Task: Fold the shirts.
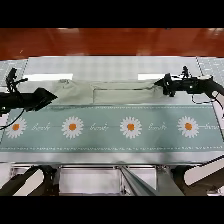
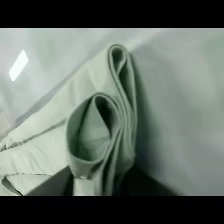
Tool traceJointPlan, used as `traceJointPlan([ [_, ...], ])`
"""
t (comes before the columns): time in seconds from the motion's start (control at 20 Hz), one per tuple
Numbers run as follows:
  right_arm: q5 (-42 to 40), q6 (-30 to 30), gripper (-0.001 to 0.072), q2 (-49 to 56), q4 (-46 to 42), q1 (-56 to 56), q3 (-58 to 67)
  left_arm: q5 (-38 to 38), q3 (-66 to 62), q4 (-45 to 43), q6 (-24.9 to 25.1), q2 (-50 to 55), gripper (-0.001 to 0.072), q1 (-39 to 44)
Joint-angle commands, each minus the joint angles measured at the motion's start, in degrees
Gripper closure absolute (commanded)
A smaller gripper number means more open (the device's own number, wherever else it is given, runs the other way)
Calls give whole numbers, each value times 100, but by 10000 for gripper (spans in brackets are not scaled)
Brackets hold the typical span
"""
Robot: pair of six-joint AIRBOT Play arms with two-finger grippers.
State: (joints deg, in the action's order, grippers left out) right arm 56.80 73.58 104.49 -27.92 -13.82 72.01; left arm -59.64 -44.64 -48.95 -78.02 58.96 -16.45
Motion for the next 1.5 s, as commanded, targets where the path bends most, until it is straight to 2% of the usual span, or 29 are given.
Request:
traceJointPlan([
  [0.0, -173, 63, 596, 17, 35, 153, 120, 76, 2, 15, 2, 7, 204, 7],
  [0.05, -142, -136, 680, 15, 44, 181, 120, 76, 2, 15, 4, 13, 205, 7],
  [0.2, 184, -297, 681, -96, -68, 144, 120, 74, 0, 15, 4, 15, 205, 7],
  [0.3, 535, -293, 681, -435, -570, 42, 118, 48, 0, 81, 55, 15, 206, 11],
  [0.35, 734, -260, 681, -710, -970, -17, 116, 28, 0, 254, 238, 15, 210, 42],
  [0.4, 848, -205, 681, -1025, -1327, -76, 76, 28, 2, 459, 444, 17, 255, 114],
  [0.45, 916, -151, 681, -1386, -1587, -151, -11, 33, 0, 697, 662, 22, 455, 249],
  [0.5, 979, -146, 681, -1808, -1729, -254, -157, 72, 2, 944, 986, 33, 696, 431],
  [0.55, 1060, -155, 681, -2192, -1786, -367, -315, 203, 0, 1222, 1266, 48, 689, 706],
  [0.6, 1178, -188, 681, -2610, -1797, -501, -511, 468, -9, 1394, 1261, 68, 690, 1058],
  [0.75, 1517, -232, 681, -3823, -1891, -815, -1110, 1768, -234, 1421, 973, 387, 691, 2420],
  [0.85, 1698, -190, 681, -4540, -1902, -949, -1410, 1954, -855, 1342, 848, 1143, 691, 3272],
  [0.95, 1895, -50, 681, -5189, -1902, -1034, -1626, 1635, -1862, 754, 372, 2188, 691, 4013],
  [1.15, 2149, 208, 681, -6019, -1864, -1036, -1792, 339, -4260, -973, -1040, 4199, 691, 5252],
  [1.3, 2341, 302, 681, -6301, -1856, -1036, -1792, -162, -5582, -999, -1394, 5204, 690, 6004],
  [1.45, 2369, 317, 681, -6323, -1786, -1036, -1792, -498, -6288, -949, -1554, 5790, 690, 6620],
])
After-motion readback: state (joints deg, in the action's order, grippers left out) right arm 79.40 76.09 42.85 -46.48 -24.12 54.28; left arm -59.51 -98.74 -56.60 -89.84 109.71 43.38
